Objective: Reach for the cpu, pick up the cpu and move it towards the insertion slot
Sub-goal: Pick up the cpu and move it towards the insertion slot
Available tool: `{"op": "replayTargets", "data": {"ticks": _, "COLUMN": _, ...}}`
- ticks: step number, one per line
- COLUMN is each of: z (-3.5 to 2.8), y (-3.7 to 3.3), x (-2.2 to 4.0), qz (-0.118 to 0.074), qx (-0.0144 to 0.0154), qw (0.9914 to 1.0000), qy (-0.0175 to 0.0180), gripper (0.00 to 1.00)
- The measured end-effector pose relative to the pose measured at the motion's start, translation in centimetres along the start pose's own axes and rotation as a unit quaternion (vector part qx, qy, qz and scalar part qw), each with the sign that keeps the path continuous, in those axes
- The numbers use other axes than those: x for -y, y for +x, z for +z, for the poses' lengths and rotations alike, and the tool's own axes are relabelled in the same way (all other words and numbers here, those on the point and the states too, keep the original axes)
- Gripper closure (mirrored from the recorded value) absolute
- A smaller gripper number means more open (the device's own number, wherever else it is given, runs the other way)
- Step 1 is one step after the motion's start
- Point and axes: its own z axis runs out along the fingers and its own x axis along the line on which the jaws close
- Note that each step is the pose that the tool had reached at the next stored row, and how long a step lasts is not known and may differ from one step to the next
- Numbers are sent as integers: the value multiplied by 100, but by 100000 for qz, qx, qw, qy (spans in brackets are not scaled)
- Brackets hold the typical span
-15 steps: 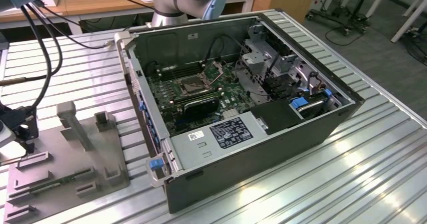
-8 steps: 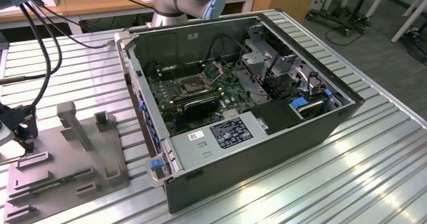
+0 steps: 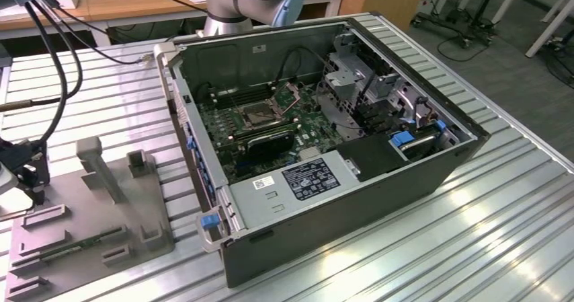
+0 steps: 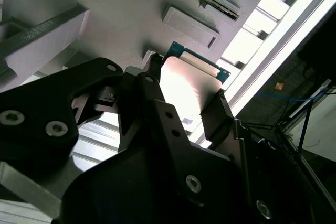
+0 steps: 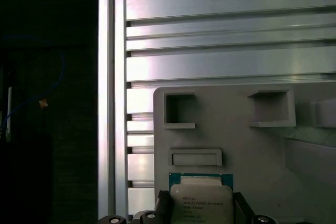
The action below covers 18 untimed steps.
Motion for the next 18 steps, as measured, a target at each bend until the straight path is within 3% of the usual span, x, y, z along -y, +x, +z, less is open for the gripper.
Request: {"op": "replayTargets", "data": {"ticks": 18, "z": -42, "y": 1, "x": -2, "qz": 1, "qx": -13, "qw": 100000, "qy": -138, "gripper": 45}}
